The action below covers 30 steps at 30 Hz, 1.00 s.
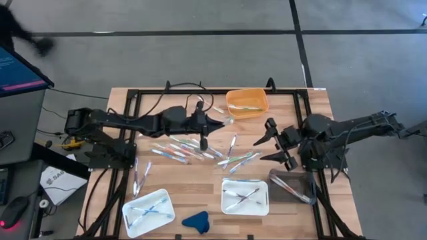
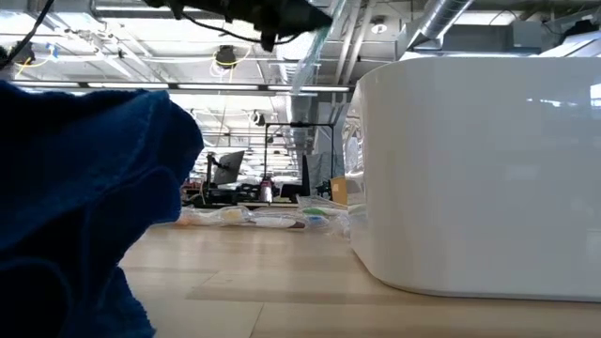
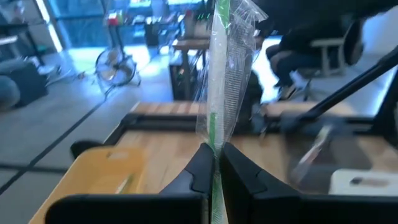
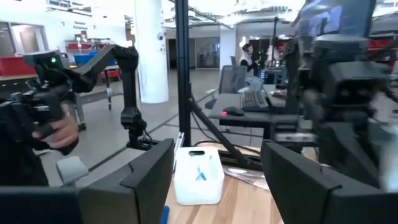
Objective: Pick & Place Toothbrushes
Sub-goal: Put the green toothbrush into the yellow bin
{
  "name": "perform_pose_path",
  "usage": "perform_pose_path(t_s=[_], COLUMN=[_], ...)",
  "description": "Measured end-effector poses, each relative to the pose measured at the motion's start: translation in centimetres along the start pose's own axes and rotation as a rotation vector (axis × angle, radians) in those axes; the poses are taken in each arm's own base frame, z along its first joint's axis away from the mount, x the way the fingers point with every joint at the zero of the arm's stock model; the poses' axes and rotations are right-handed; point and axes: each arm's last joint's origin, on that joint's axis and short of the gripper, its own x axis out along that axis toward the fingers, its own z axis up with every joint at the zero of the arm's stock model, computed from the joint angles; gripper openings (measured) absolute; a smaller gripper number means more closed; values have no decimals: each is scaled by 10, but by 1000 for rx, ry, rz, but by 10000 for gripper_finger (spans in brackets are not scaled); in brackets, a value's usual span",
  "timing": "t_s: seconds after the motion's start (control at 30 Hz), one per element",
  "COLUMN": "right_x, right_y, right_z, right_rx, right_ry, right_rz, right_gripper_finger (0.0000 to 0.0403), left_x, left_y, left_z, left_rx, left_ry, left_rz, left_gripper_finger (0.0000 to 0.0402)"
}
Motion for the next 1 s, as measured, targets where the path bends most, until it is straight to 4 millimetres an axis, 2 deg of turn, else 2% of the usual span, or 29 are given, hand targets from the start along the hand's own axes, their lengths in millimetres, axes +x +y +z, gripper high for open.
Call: perform_pose_path(t_s=[0.27, 0.8, 1.0], right_x=[-2, 5, 21], right_y=[1, 0, -3], right_z=[3, 7, -3], right_rx=[-9, -10, 1], right_ry=[-36, -104, -86], right_rz=[4, 7, 5], right_gripper_finger=[234, 234, 234], left_x=[-5, -34, -29], left_y=[-21, -50, -65], left_z=[12, -19, -32], left_rx=[-36, -161, -169], left_ry=[-178, -538, -576], left_rz=[-112, -321, -361], left_gripper_finger=[6, 6, 6])
